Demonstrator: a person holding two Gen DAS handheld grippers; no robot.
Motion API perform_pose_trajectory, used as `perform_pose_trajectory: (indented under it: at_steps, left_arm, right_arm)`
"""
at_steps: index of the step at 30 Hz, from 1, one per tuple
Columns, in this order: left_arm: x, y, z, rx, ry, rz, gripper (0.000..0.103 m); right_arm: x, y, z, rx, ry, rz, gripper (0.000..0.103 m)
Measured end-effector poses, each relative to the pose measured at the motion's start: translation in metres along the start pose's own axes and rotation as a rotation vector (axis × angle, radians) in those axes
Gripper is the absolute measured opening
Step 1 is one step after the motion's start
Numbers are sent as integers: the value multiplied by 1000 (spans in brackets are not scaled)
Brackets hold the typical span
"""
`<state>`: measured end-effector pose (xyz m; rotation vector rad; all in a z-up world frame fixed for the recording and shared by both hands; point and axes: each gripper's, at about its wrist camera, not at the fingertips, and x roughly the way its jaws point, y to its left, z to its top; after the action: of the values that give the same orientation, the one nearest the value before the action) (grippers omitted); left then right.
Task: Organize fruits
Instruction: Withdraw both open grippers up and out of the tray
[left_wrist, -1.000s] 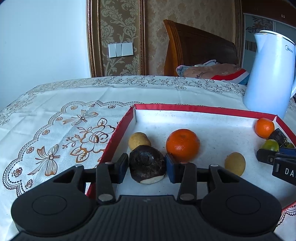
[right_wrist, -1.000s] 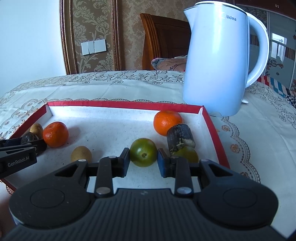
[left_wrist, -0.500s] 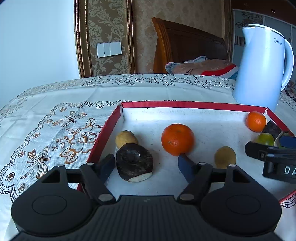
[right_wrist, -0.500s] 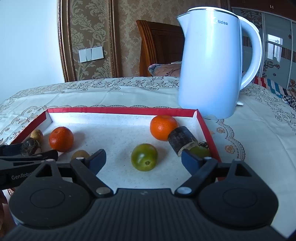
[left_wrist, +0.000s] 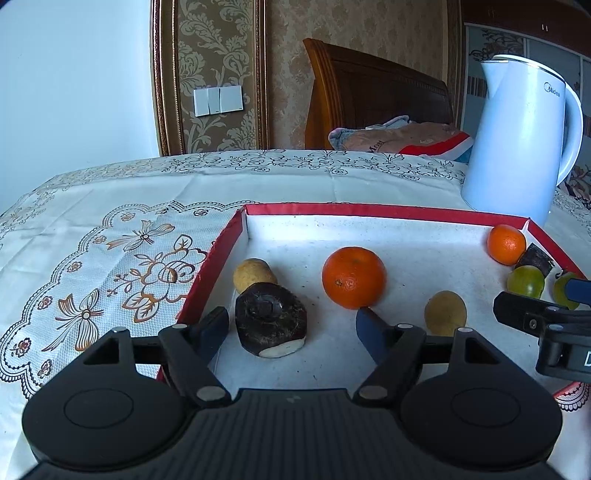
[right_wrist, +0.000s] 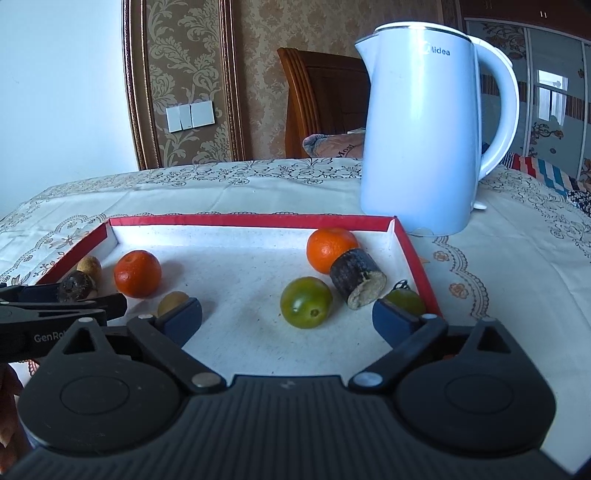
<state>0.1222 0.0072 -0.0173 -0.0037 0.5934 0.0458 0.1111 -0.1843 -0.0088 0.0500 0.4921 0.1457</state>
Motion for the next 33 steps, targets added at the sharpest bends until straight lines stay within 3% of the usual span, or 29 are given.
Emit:
perform_pose_trajectory:
  at_steps: [15,21,27,33]
  left_arm:
    - [-22,7,-9,5,-24,-12,77]
    - [-43,11,-15,0,-76,5,77]
    - [-62,19,-22,-38,-81,-34,79]
    - [-69,14,-29,11,-91,-23,80]
  right_arm:
    - [-13,-5,-6,17,-25,-3,103]
    - [-24,-9,-10,36,-42,-2,103]
    - [-40,-10,-19,41,-51,17,103]
    - [-50,-16,-25,71,-43,27,103]
